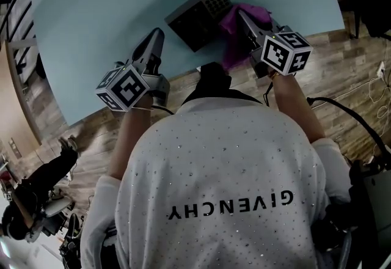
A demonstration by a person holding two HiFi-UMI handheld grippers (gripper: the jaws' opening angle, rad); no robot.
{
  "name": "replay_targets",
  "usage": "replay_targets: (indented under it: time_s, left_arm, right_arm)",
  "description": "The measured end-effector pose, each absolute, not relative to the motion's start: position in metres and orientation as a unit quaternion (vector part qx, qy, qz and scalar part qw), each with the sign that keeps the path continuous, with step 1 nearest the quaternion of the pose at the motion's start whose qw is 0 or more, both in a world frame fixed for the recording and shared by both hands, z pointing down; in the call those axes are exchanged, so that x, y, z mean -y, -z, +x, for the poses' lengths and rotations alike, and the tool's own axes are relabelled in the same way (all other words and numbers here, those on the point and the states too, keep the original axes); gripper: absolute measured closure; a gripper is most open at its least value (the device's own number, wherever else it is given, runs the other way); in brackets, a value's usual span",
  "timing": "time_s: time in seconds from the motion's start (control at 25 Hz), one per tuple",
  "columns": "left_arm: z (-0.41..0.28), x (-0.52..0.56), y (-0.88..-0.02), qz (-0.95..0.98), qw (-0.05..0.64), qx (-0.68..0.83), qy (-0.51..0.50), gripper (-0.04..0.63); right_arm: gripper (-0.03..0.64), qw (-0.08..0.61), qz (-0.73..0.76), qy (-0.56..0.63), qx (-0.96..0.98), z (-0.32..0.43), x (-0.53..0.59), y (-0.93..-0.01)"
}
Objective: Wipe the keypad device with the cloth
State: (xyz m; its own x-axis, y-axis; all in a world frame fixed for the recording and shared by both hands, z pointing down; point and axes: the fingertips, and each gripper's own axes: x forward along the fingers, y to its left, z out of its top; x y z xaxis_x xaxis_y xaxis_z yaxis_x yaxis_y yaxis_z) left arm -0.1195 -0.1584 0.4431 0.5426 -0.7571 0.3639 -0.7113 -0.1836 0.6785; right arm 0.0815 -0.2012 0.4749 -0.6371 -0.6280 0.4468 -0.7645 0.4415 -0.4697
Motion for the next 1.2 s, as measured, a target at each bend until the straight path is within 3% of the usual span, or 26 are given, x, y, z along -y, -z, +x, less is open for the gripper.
replay_targets:
  time_s: [0.16,0.28,0.36,0.48,0.64,0.96,1.2]
  left_arm:
    - [-0.122,0.156,-0.434,0.772,0.415,0.481,0.033,0.595]
    - [-0.127,0.155,-0.438,0.762,0.42,0.492,0.032,0.595]
    - [-0.132,0.155,-0.441,0.747,0.436,0.5,0.042,0.595]
    - [-0.134,0.164,-0.437,0.738,0.446,0.501,0.066,0.595]
    - [-0.132,0.182,-0.431,0.749,0.432,0.497,0.072,0.595]
    - [-0.122,0.199,-0.436,0.742,0.449,0.492,0.077,0.595]
    - [-0.131,0.233,-0.419,0.747,0.418,0.509,0.093,0.595]
  right_arm:
    - [0.598,0.076,0.413,-0.347,0.839,0.069,0.198,-0.462]
    - [0.598,0.054,0.33,-0.351,0.875,0.017,0.177,-0.442]
    - [0.598,0.085,0.245,-0.341,0.904,-0.029,0.145,-0.442]
    - [0.598,0.191,0.137,-0.276,0.932,-0.064,0.101,-0.461]
    - [0.598,0.279,0.126,-0.202,0.93,-0.039,0.105,-0.486]
    - [0.598,0.282,0.167,-0.252,0.911,0.028,0.143,-0.49]
    - [0.598,0.279,0.16,-0.282,0.904,0.062,0.166,-0.493]
